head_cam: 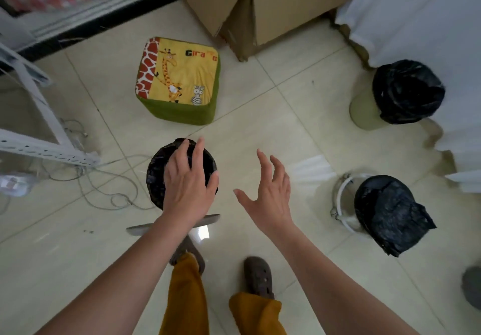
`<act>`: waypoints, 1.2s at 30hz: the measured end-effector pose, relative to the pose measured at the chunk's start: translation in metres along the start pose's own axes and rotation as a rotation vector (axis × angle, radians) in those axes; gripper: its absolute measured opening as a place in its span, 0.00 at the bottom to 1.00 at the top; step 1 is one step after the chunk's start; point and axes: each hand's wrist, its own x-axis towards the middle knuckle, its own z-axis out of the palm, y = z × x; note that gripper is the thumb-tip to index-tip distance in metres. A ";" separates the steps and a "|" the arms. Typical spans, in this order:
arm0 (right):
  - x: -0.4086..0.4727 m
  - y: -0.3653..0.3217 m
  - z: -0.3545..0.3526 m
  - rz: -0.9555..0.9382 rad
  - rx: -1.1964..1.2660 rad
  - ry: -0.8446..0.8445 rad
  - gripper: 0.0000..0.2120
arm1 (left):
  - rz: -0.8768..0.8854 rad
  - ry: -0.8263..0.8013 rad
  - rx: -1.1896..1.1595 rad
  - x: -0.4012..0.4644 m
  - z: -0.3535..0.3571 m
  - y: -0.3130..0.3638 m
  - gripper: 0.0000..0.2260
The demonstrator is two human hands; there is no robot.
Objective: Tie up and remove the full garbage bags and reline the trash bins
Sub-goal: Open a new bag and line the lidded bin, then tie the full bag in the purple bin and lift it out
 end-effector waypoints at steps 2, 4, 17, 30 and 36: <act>-0.016 0.008 -0.016 -0.056 -0.029 -0.018 0.44 | -0.028 0.033 -0.026 -0.022 0.001 0.018 0.32; -0.031 0.014 -0.030 -0.111 -0.069 -0.032 0.44 | -0.067 0.067 -0.056 -0.047 0.002 0.028 0.32; -0.139 -0.036 0.023 -0.472 -0.366 -0.324 0.37 | -0.553 0.173 -0.066 -0.255 0.007 -0.077 0.30; -0.402 -0.118 0.201 -0.895 -0.503 -0.609 0.32 | -1.060 0.357 -0.210 -0.585 0.047 -0.225 0.29; -0.575 -0.145 0.290 -1.092 -0.533 -0.778 0.32 | -1.339 0.401 -0.257 -0.777 0.072 -0.279 0.29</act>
